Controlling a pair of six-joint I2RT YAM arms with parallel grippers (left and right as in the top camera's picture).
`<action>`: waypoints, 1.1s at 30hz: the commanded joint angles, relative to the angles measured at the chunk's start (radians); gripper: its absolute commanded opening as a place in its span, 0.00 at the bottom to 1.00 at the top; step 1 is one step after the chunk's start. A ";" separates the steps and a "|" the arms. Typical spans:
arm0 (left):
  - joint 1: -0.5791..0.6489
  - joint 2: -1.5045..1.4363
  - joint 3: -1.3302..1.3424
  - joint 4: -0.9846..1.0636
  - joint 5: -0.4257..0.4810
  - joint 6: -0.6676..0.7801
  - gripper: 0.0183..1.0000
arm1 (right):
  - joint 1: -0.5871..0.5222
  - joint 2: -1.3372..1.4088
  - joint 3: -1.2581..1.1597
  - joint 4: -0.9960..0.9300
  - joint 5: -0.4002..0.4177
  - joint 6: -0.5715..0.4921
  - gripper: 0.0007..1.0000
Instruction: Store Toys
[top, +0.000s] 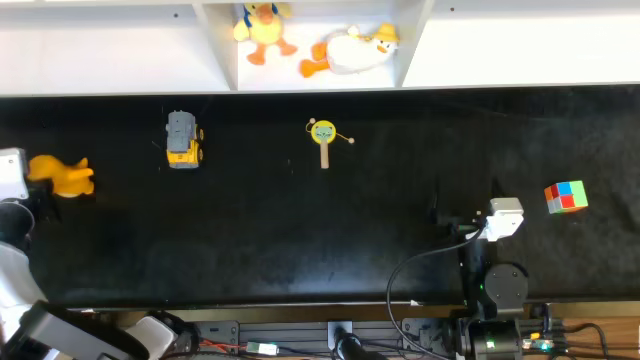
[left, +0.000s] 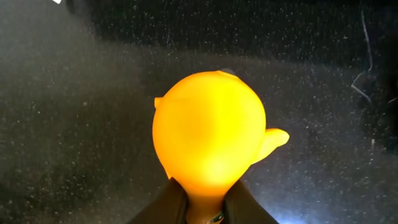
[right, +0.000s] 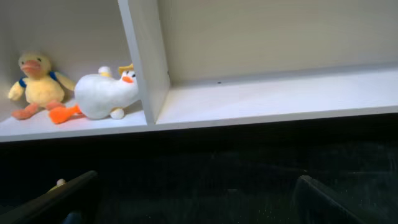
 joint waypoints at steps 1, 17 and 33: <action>0.004 -0.031 0.040 0.001 0.092 -0.043 0.08 | 0.005 -0.008 -0.013 0.005 -0.006 -0.003 1.00; -0.064 -0.031 0.079 0.206 0.154 -0.255 0.07 | 0.005 -0.008 -0.013 0.005 -0.006 -0.003 1.00; -0.226 -0.029 0.108 0.425 -0.050 -0.475 0.09 | 0.005 -0.008 -0.013 0.005 -0.006 -0.003 1.00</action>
